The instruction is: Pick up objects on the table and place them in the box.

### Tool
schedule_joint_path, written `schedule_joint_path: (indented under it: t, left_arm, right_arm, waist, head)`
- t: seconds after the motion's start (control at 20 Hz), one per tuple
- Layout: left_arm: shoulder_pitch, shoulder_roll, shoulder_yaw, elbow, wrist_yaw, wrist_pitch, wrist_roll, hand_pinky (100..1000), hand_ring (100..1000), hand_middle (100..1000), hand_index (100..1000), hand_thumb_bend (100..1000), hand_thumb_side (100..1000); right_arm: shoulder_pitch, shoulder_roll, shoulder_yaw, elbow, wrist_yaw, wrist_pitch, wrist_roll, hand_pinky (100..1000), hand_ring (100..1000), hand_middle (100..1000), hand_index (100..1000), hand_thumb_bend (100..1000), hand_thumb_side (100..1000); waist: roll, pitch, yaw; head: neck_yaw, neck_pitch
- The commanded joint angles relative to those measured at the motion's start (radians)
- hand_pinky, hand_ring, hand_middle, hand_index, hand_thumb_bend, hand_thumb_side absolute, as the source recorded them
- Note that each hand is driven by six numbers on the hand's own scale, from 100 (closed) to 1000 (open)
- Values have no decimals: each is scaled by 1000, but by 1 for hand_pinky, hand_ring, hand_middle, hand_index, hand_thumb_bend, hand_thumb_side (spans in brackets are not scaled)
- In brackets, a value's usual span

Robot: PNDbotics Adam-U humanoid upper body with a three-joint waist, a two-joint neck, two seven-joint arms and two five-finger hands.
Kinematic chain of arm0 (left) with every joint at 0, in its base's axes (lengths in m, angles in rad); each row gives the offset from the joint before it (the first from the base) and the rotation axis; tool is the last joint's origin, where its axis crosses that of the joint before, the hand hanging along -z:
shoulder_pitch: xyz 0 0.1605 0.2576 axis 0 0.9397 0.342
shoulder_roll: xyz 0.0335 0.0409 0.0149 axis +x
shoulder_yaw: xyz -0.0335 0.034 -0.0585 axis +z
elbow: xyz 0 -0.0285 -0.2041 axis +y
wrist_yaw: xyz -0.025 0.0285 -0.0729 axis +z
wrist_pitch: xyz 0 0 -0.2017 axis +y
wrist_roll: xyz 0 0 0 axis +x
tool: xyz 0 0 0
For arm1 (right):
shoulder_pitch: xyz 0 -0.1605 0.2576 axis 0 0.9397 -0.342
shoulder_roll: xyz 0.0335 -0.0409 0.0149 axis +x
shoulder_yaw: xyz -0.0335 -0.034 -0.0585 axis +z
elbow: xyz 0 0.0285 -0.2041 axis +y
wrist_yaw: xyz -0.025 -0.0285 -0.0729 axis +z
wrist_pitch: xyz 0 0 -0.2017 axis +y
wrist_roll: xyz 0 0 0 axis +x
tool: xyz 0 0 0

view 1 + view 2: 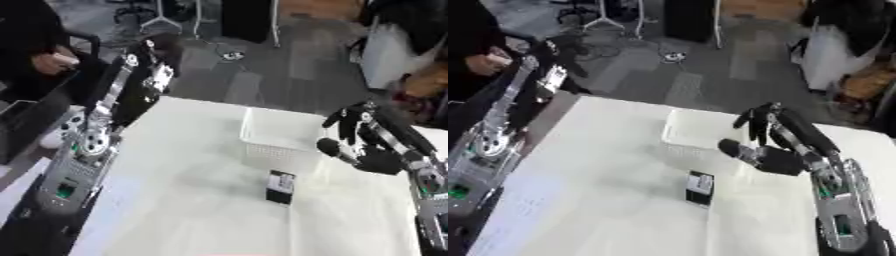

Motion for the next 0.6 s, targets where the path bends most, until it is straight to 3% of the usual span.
schedule_joint_path:
  t: [0.05,0.6]
  left_arm:
    - [-14,23,11,-15,0,0,-3,367,576,684,857,159,879]
    - [-14,21,9,-14,0,1,-7,366,575,683,858,158,880]
  right_arm:
    - [-46,-25,18,73,16,-34,-10,108,381,437,693,714,967]
    - [-72,-16,41,176,39,-62,-47,149,399,452,708,729,994]
  waist:
    - [2,-11,2]
    - [2,-10,5]
  head:
    - [9,0]
    - [9,-6]
